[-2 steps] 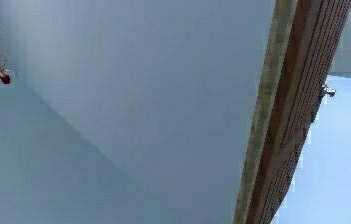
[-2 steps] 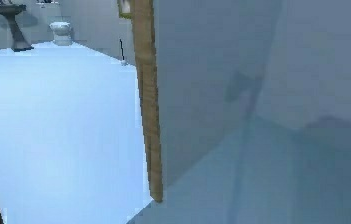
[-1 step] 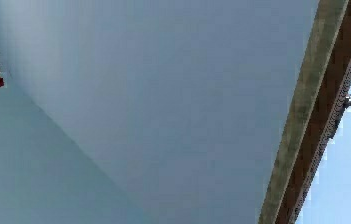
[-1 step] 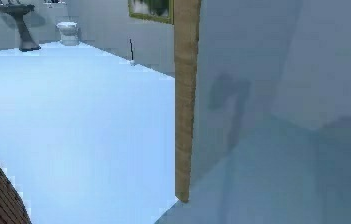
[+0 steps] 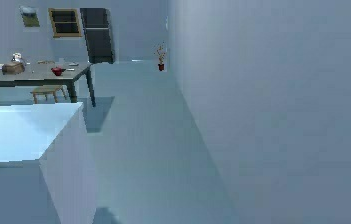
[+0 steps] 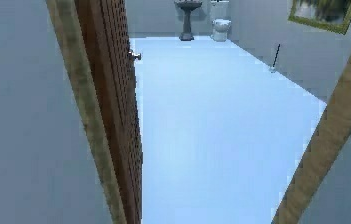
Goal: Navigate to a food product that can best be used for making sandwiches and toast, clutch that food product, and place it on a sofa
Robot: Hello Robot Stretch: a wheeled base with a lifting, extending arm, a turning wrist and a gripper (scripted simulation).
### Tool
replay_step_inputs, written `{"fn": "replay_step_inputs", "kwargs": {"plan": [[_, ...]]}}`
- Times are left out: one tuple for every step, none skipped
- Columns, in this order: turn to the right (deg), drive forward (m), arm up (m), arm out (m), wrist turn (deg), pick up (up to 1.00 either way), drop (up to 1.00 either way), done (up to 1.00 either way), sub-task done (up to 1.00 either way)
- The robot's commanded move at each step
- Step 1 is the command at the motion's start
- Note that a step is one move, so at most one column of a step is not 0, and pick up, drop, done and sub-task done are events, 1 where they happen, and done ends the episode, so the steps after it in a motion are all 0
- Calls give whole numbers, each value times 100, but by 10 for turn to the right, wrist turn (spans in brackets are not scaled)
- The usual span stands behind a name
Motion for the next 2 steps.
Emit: {"fn": "replay_step_inputs", "kwargs": {"plan": [[0, 100, 0, 0, 0, 0, 0, 0, 0], [-30, 0, 0, 0, 0, 0, 0, 0, 0]]}}
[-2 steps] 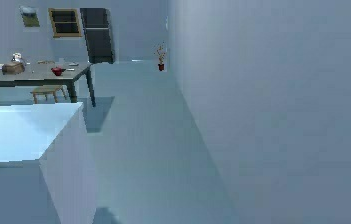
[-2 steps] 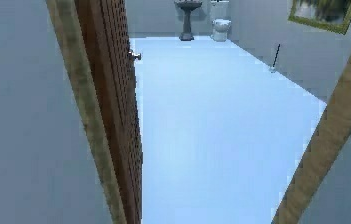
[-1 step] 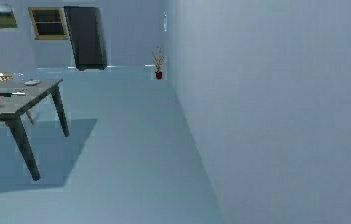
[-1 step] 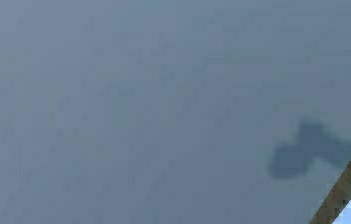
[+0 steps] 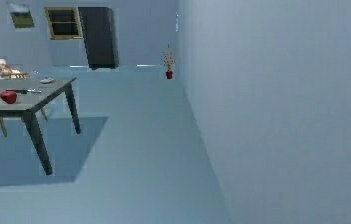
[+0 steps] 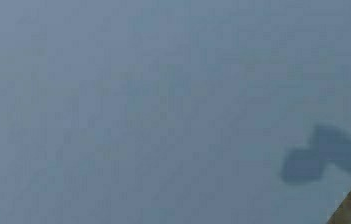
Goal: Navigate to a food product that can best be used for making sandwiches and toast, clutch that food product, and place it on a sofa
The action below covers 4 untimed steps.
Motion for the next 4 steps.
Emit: {"fn": "replay_step_inputs", "kwargs": {"plan": [[0, 50, 0, 0, 0, 0, 0, 0, 0], [-450, 0, 0, 0, 0, 0, 0, 0, 0], [-120, 0, 0, 0, 0, 0, 0, 0, 0], [0, 55, 0, 0, 0, 0, 0, 0, 0]]}}
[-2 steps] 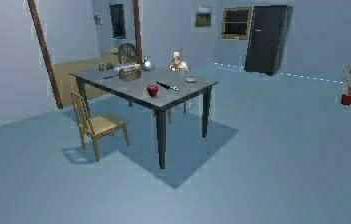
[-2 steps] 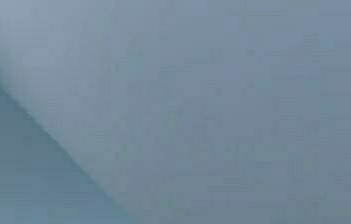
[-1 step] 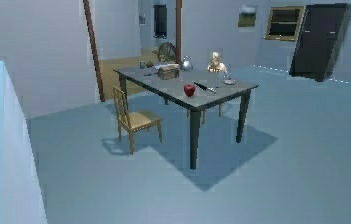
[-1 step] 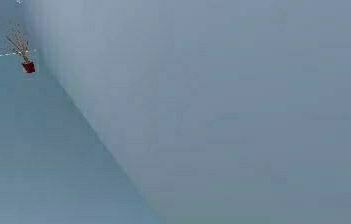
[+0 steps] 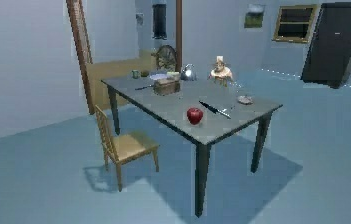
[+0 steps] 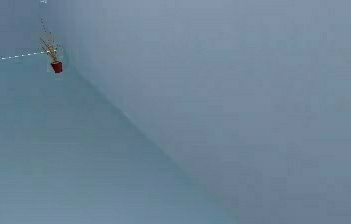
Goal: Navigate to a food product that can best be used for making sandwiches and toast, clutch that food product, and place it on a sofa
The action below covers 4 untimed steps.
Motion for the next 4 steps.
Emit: {"fn": "replay_step_inputs", "kwargs": {"plan": [[-210, 0, 0, 0, 0, 0, 0, 0, 0], [0, 90, 0, 0, 0, 0, 0, 0, 0], [-450, 0, 0, 0, 0, 0, 0, 0, 0], [-90, 0, 0, 0, 0, 0, 0, 0, 0]]}}
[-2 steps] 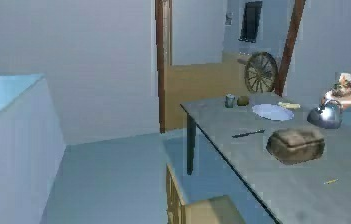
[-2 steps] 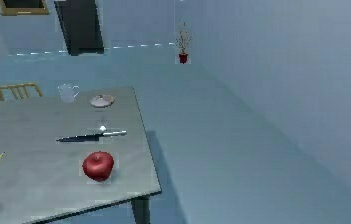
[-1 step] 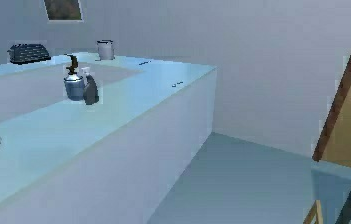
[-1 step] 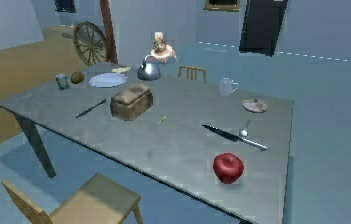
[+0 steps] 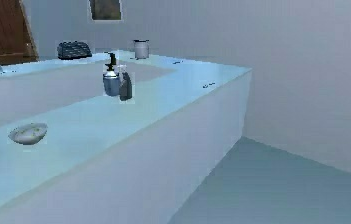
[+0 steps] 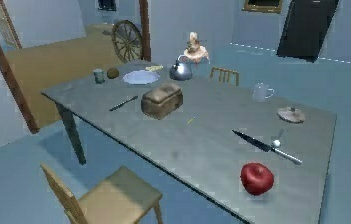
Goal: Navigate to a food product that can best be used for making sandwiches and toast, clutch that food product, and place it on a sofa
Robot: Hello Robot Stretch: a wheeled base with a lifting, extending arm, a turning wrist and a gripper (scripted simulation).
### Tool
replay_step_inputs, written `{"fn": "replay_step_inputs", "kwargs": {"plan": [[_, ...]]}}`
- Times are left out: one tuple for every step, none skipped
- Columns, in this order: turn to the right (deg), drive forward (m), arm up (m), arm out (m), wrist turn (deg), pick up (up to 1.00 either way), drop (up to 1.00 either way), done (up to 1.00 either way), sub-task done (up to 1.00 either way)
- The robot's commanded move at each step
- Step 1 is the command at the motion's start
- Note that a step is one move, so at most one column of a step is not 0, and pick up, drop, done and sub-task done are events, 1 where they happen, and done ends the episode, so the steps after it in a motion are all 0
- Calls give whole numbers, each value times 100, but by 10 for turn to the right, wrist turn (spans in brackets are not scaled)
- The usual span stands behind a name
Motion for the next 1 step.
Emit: {"fn": "replay_step_inputs", "kwargs": {"plan": [[450, 0, 0, 0, 0, 0, 0, 0, 0]]}}
